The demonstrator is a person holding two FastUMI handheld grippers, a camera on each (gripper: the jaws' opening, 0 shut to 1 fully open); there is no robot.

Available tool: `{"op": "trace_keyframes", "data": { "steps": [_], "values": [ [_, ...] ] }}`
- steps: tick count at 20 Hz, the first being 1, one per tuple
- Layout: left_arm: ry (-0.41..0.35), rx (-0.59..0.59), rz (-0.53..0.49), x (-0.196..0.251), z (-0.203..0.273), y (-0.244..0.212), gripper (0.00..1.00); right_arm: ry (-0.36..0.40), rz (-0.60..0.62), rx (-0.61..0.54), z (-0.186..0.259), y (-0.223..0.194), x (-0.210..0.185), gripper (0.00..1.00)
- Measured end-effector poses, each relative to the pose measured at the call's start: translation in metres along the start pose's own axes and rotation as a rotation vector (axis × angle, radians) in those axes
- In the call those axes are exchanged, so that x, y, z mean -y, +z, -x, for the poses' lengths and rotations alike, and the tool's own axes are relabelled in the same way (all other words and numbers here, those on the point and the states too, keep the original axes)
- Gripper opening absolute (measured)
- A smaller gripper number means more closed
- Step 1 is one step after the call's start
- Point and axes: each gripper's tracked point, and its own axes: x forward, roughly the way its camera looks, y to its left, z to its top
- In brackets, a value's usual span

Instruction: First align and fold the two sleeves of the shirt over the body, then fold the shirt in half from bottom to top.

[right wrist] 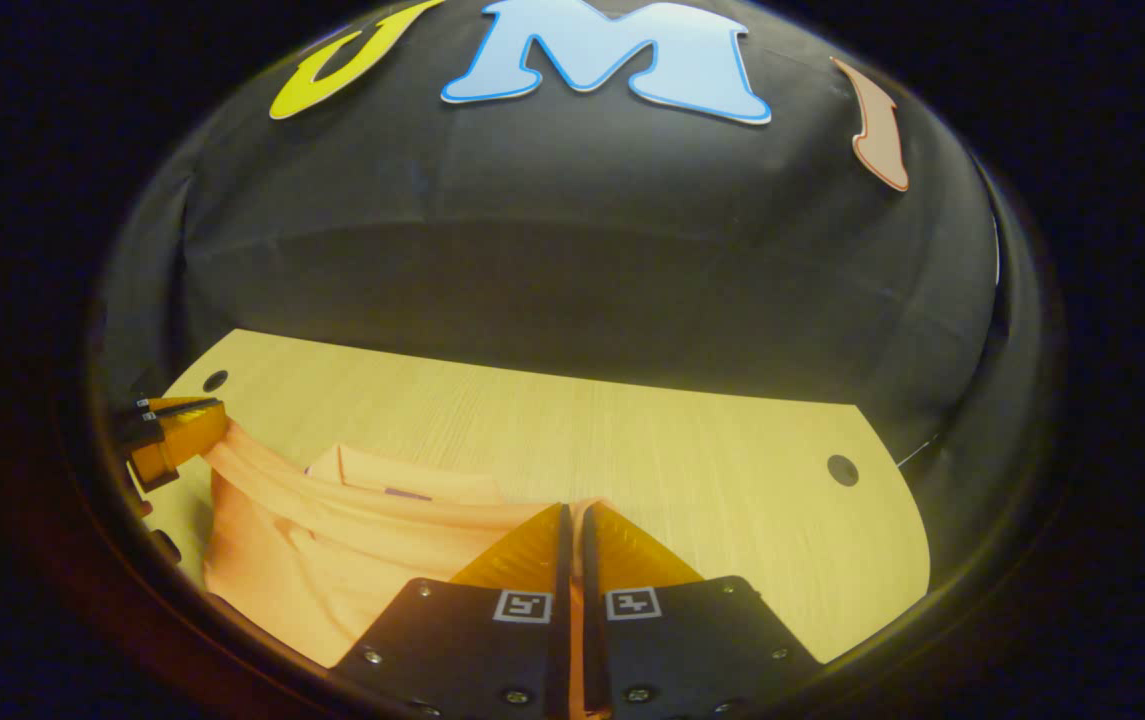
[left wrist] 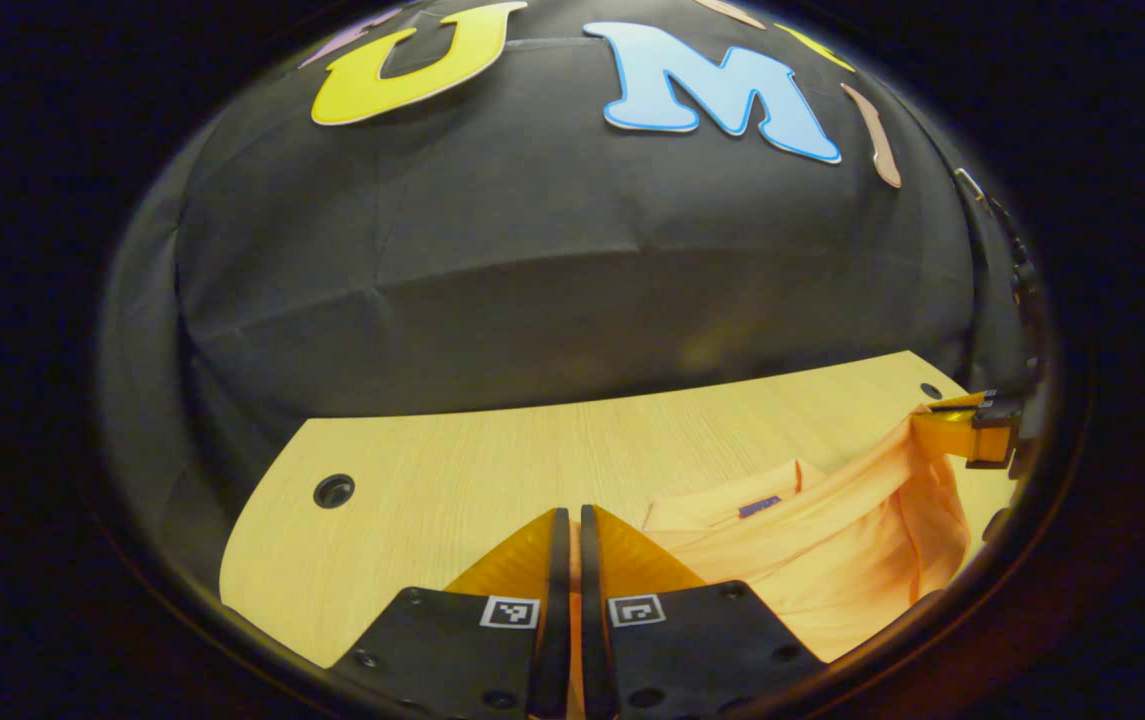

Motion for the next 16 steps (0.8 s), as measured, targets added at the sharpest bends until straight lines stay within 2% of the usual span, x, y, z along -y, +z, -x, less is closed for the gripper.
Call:
{"op": "trace_keyframes", "data": {
  "steps": [3,4,8,10,13,14,16],
  "values": [
    [-0.01,0.006,0.017,-0.005,0.008,0.0,0.14,-0.004,0.034,-0.001,0.007,-0.003,-0.005,0.08],
    [-0.002,0.009,0.018,-0.008,0.01,0.0,0.13,-0.005,0.042,0.0,0.008,-0.003,-0.006,0.14],
    [-0.006,0.026,0.038,-0.009,0.027,0.008,0.3,0.002,0.042,0.03,0.023,0.0,-0.011,0.19],
    [-0.009,0.043,0.033,-0.004,0.041,0.01,0.41,0.006,0.025,0.045,0.034,0.002,-0.013,0.38],
    [-0.018,0.08,0.039,0.005,0.068,0.023,0.52,0.019,-0.022,0.085,0.06,0.009,-0.014,0.38],
    [-0.021,0.099,0.044,0.009,0.078,0.029,0.55,0.019,-0.027,0.104,0.071,0.013,-0.013,0.49],
    [-0.02,0.135,0.048,0.016,0.098,0.038,0.63,0.019,-0.026,0.14,0.095,0.02,-0.008,0.51]
  ]
}}
